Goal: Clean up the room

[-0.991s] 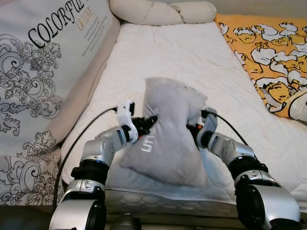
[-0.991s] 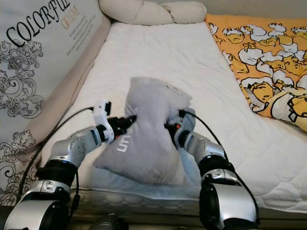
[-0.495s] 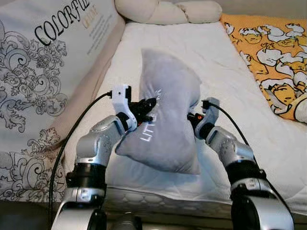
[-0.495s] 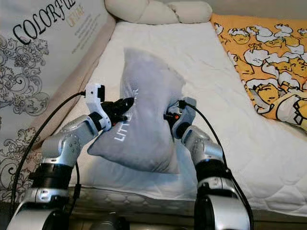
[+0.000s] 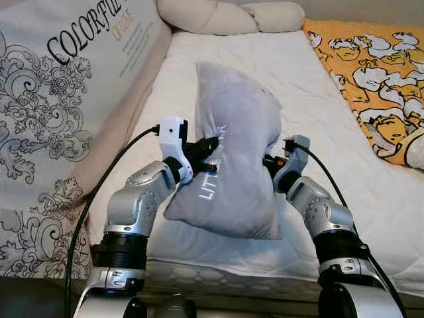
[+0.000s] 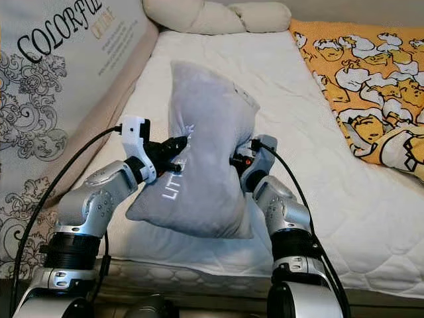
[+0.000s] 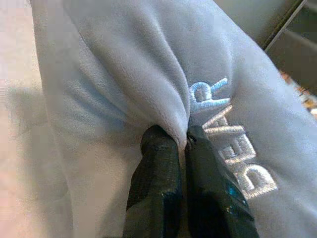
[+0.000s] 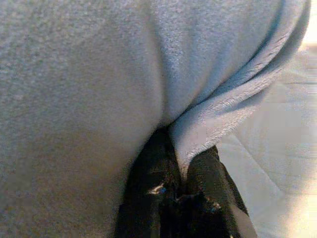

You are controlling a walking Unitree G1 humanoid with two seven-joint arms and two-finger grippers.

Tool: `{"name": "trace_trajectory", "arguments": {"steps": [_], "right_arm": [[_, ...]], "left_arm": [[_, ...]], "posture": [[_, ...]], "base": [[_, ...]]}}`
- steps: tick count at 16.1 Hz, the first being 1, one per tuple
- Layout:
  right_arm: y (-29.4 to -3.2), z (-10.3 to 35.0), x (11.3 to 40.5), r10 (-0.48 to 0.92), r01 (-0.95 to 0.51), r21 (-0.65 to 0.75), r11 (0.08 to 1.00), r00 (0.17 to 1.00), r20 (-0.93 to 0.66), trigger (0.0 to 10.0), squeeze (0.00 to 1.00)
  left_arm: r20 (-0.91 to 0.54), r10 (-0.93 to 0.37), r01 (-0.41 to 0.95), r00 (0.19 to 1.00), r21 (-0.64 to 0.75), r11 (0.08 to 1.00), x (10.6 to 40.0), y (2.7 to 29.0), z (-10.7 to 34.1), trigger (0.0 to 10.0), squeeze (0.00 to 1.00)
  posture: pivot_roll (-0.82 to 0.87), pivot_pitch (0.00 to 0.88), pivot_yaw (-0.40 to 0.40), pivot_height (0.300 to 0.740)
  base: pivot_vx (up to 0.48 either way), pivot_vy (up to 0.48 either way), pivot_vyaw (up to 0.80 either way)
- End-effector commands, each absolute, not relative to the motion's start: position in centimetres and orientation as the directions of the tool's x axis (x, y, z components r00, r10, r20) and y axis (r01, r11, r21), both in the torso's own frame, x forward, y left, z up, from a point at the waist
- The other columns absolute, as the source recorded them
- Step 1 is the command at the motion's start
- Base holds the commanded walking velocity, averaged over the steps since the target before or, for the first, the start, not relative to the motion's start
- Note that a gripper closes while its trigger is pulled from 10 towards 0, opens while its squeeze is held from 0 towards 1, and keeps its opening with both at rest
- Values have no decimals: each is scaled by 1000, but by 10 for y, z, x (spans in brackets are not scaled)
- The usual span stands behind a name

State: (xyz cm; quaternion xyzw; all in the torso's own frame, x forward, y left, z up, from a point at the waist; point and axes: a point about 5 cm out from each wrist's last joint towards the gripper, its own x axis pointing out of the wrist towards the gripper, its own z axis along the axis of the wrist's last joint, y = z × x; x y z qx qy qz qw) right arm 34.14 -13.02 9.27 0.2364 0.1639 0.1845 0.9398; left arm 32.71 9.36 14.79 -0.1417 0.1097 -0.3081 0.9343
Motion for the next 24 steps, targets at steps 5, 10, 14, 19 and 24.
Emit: {"name": "trace_trajectory", "arguments": {"steps": [5, 10, 14, 19, 24], "right_arm": [[-124, 102, 343, 374, -273, 411, 870, 909, -186, 10000, 1000], [-143, 89, 335, 289, -181, 400, 898, 930, -228, 10000, 1000], [-161, 82, 329, 184, -90, 339, 936, 949, -255, 10000, 0], [-167, 92, 312, 242, -186, 288, 939, 955, -173, 10000, 0], [-157, 97, 308, 265, -217, 272, 937, 952, -155, 10000, 0]], "left_arm": [[-128, -526, 520, 841, -77, 851, 334, 92, 152, 10000, 0], [-137, -505, 505, 852, -34, 862, 337, 97, 148, 10000, 0], [-159, -491, 502, 857, 42, 864, 342, 99, 143, 10000, 0], [-137, -468, 484, 873, 123, 866, 350, 108, 154, 10000, 0], [-135, -451, 468, 882, 141, 872, 352, 115, 155, 10000, 0]], "posture": [[31, 0, 67, 740], [26, 0, 71, 740], [21, 0, 71, 740], [13, 0, 84, 740], [29, 0, 81, 740]], "base": [[0, 0, 0], [0, 0, 0], [0, 0, 0], [0, 0, 0], [0, 0, 0]]}}
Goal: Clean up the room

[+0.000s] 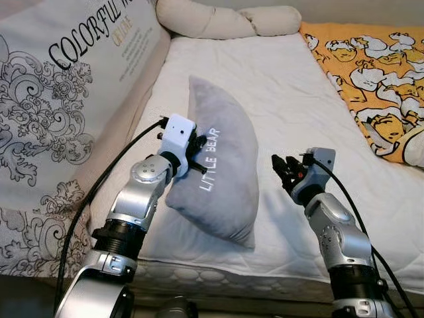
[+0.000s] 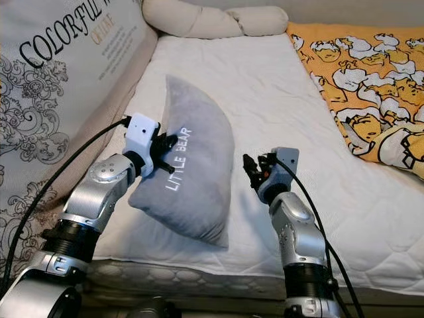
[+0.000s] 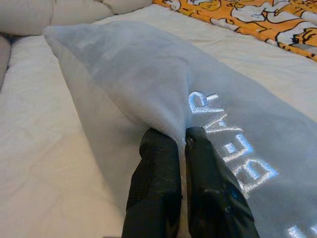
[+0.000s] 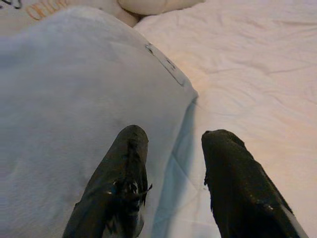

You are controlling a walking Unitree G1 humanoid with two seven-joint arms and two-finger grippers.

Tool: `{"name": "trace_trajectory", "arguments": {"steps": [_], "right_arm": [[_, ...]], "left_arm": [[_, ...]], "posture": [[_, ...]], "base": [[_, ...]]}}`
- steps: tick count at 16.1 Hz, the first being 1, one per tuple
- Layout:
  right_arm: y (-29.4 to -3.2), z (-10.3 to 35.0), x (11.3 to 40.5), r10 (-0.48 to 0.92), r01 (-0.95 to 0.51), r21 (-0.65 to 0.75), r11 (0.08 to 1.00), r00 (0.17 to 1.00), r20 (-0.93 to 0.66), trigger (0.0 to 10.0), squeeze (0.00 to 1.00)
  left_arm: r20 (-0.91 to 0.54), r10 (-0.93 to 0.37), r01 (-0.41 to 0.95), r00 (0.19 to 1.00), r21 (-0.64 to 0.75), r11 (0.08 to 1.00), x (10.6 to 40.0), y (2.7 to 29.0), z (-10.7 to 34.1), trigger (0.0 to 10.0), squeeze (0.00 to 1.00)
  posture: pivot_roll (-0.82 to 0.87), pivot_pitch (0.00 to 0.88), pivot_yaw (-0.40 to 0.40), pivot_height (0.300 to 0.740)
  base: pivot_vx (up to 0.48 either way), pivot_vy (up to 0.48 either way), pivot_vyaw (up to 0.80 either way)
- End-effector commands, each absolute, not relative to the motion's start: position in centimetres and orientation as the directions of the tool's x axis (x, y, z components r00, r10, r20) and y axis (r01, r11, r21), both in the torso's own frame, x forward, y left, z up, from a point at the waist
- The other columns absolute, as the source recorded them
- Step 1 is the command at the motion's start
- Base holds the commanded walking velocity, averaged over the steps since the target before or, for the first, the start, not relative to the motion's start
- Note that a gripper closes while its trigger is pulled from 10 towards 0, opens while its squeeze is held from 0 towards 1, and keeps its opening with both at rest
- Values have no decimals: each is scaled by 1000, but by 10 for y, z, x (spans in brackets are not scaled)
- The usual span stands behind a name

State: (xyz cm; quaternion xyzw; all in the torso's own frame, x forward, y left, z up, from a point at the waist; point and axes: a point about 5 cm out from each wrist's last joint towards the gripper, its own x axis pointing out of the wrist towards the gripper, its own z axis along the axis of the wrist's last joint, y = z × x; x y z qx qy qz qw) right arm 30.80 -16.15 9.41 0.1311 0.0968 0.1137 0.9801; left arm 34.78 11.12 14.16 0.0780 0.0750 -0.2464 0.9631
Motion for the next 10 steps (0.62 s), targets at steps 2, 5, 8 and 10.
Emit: {"name": "trace_trajectory", "arguments": {"steps": [2, 5, 8, 10], "right_arm": [[-153, 100, 309, 284, -239, 263, 935, 947, -150, 10000, 0], [-154, 100, 309, 283, -237, 264, 935, 947, -150, 10000, 0], [-154, 99, 308, 270, -225, 255, 940, 950, -158, 10000, 0], [-156, 99, 308, 248, -204, 253, 946, 956, -159, 10000, 0]], "left_arm": [[-135, -440, 457, 888, 147, 877, 353, 120, 156, 10000, 0], [-140, -425, 444, 894, 159, 882, 355, 125, 155, 10000, 0], [-138, -425, 444, 895, 162, 881, 356, 125, 156, 10000, 0], [-137, -429, 447, 893, 163, 880, 356, 123, 156, 10000, 0]], "posture": [[31, 0, 80, 740], [33, 0, 81, 740], [29, 0, 84, 740], [27, 0, 86, 740]], "base": [[0, 0, 0], [0, 86, 0], [0, 324, 0], [0, 336, 0]]}}
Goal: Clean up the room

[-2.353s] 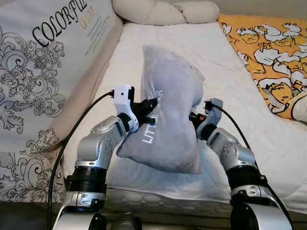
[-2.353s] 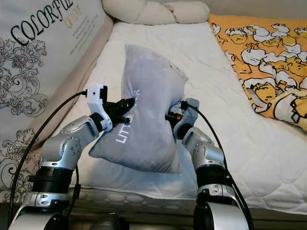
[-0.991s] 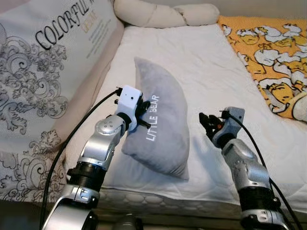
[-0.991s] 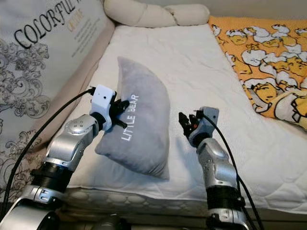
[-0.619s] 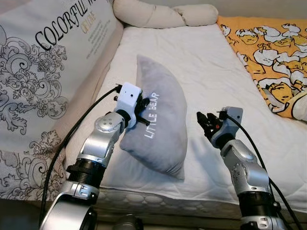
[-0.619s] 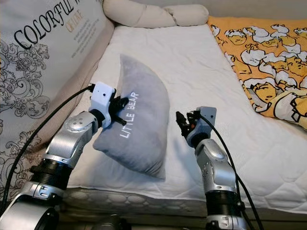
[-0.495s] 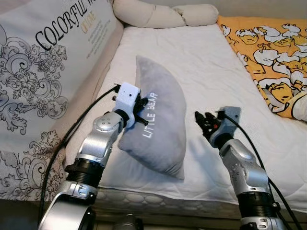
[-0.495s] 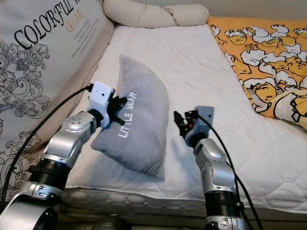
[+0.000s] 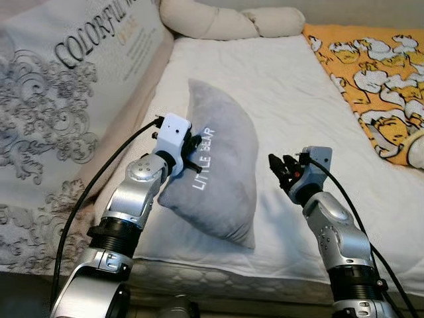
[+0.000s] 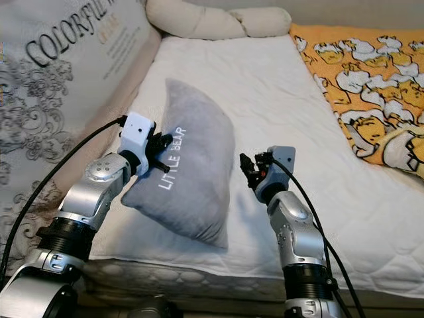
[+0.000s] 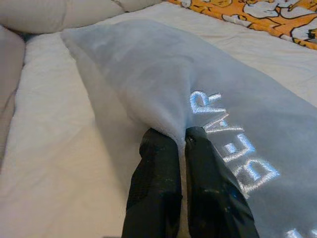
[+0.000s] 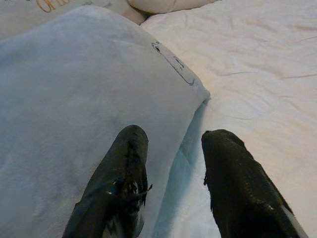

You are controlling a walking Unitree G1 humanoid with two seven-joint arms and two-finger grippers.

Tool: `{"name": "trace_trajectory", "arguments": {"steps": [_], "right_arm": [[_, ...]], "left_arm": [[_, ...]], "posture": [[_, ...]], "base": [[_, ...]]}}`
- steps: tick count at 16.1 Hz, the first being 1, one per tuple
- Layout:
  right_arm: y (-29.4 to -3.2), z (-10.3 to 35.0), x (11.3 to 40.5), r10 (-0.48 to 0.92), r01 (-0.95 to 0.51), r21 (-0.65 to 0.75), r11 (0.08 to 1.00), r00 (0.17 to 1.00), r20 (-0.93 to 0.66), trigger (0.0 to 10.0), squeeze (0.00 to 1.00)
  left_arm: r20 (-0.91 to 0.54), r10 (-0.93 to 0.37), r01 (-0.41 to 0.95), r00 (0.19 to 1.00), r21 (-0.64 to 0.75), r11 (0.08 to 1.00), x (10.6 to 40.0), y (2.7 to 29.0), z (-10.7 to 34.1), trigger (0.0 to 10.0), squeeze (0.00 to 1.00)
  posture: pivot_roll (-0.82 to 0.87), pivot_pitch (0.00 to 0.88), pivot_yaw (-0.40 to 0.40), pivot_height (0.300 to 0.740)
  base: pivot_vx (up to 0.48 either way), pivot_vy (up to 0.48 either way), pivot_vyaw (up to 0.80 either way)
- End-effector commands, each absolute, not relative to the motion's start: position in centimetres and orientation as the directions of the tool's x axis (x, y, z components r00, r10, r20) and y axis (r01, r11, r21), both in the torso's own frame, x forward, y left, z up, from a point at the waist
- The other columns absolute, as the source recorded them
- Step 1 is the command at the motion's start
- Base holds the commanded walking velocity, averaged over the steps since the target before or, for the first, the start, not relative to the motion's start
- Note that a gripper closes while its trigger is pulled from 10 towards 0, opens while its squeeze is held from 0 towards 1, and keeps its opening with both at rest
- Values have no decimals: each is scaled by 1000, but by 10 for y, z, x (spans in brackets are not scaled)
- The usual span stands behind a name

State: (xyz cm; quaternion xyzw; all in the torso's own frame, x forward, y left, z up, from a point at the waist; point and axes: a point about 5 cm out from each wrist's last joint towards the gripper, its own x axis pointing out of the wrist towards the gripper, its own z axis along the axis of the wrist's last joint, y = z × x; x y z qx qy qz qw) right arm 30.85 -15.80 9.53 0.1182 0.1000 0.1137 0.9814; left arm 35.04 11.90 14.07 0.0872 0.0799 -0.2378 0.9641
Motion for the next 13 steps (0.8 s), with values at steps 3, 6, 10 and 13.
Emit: {"name": "trace_trajectory", "arguments": {"steps": [3, 6, 10, 13], "right_arm": [[-158, 99, 307, 238, -193, 258, 947, 959, -153, 10000, 0], [-157, 97, 306, 229, -184, 254, 950, 959, -164, 10000, 0], [-156, 96, 306, 225, -176, 255, 951, 959, -173, 10000, 0], [-155, 96, 306, 228, -179, 255, 950, 958, -177, 10000, 0]], "left_arm": [[-138, -432, 451, 891, 165, 877, 357, 122, 156, 10000, 0], [-141, -433, 452, 890, 162, 877, 356, 122, 155, 10000, 0], [-146, -429, 449, 891, 160, 879, 355, 122, 152, 10000, 0], [-145, -427, 447, 893, 157, 881, 355, 121, 152, 10000, 0]], "posture": [[19, 0, 90, 740], [20, 0, 87, 740], [26, 0, 79, 740], [28, 0, 74, 740]], "base": [[0, 339, 0], [0, 339, 0], [0, 341, 0], [0, 340, 0]]}}
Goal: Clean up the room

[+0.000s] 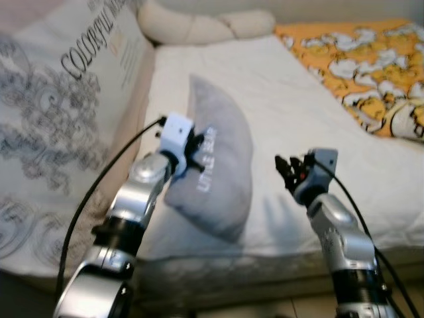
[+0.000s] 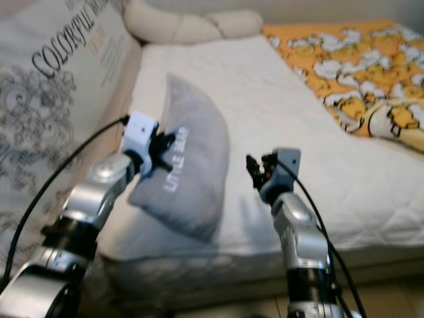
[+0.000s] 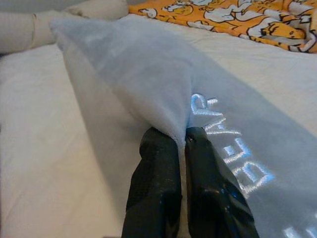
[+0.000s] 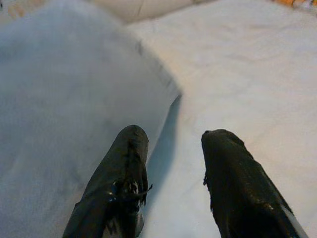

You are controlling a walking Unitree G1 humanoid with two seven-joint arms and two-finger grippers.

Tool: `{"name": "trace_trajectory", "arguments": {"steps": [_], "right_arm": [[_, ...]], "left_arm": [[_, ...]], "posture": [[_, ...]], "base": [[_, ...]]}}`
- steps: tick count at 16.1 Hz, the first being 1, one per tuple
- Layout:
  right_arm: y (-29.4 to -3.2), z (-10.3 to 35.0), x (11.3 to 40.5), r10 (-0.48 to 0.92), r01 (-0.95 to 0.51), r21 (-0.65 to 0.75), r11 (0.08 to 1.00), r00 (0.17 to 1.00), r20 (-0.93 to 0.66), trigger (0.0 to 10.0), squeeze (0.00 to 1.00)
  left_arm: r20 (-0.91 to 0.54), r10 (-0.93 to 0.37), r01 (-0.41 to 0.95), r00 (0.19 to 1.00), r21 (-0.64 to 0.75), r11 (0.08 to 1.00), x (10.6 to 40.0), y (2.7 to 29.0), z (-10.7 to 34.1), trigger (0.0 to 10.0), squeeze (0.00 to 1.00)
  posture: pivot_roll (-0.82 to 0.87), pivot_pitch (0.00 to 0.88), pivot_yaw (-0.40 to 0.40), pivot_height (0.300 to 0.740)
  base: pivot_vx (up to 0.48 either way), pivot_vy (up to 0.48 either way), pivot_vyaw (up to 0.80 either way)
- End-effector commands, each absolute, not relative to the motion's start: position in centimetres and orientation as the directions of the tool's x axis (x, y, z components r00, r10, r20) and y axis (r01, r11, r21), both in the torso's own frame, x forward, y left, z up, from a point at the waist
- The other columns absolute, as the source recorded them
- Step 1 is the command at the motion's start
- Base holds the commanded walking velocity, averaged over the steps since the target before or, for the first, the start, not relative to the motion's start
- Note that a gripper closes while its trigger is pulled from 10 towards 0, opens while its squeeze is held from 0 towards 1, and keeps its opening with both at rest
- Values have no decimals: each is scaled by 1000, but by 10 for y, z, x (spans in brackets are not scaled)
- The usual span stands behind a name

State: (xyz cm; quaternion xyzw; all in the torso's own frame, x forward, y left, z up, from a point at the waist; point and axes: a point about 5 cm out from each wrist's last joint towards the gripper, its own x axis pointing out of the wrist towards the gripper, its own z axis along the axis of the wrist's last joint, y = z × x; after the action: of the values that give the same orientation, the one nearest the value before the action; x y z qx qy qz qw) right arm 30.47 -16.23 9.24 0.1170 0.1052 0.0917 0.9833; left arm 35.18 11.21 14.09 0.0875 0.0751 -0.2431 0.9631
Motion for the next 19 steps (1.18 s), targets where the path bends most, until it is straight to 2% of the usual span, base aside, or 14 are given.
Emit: {"name": "trace_trajectory", "arguments": {"steps": [1, 3, 13, 19], "right_arm": [[-155, 95, 307, 226, -176, 254, 951, 957, -180, 10000, 0], [-155, 95, 308, 221, -171, 251, 953, 958, -184, 10000, 0], [-158, 93, 310, 201, -153, 222, 963, 955, -217, 10000, 0], [-163, 92, 311, 186, -138, 218, 966, 958, -219, 10000, 0]], "left_arm": [[-145, -426, 445, 893, 155, 882, 355, 121, 151, 10000, 0], [-145, -424, 444, 894, 151, 883, 355, 121, 150, 10000, 0], [-131, -383, 398, 914, 119, 909, 358, 122, 150, 10000, 0], [-137, -378, 394, 916, 124, 910, 357, 121, 148, 10000, 0]], "posture": [[28, 0, 74, 740], [27, 0, 73, 740], [21, 0, 73, 740], [17, 0, 73, 740]], "base": [[0, 345, 0], [0, 341, 0], [0, 0, 0], [267, 0, 0]]}}
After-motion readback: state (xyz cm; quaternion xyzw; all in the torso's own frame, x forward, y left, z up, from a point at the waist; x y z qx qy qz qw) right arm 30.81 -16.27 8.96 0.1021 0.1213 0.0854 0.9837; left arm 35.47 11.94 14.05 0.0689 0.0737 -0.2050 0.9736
